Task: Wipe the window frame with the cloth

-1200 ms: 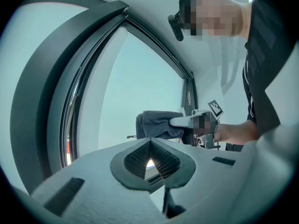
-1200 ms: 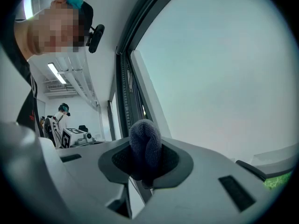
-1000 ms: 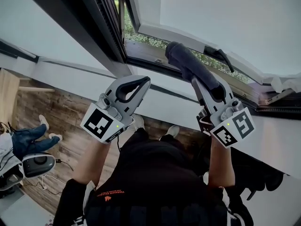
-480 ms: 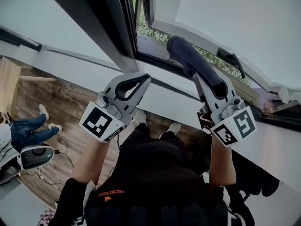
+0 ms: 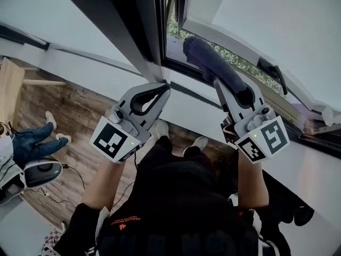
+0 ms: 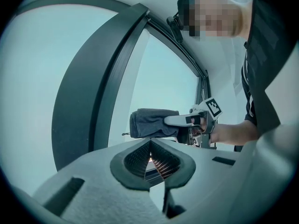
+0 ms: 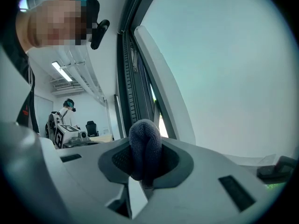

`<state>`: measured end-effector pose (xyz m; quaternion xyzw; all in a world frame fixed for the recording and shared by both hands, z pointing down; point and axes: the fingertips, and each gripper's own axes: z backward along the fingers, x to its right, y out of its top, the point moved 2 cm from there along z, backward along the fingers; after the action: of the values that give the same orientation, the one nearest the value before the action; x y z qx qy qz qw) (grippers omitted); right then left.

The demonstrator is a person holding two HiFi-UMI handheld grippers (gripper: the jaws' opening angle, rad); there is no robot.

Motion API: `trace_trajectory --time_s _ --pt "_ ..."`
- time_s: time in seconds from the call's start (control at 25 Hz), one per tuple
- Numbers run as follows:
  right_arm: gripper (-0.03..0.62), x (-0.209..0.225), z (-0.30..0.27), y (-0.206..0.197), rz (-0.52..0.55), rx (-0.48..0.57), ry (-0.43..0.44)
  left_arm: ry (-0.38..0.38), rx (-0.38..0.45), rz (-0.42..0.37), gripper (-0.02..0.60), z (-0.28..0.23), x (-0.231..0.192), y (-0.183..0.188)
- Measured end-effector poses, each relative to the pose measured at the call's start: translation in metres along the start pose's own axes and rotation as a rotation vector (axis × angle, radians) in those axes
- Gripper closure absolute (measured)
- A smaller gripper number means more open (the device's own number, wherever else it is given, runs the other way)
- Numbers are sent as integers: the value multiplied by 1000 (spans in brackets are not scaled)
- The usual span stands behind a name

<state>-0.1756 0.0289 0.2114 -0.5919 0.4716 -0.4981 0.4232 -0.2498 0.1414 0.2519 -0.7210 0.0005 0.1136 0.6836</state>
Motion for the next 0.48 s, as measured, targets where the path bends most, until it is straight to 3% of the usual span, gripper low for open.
trace_trajectory --time_s 0.16,0.48 --pt "526 -1 -14 -12 10 -20 -4 -2 25 17 561 1 -7 -1" --pt "526 1 -42 -44 -4 -74 -9 17 -13 43 561 4 -23 -23"
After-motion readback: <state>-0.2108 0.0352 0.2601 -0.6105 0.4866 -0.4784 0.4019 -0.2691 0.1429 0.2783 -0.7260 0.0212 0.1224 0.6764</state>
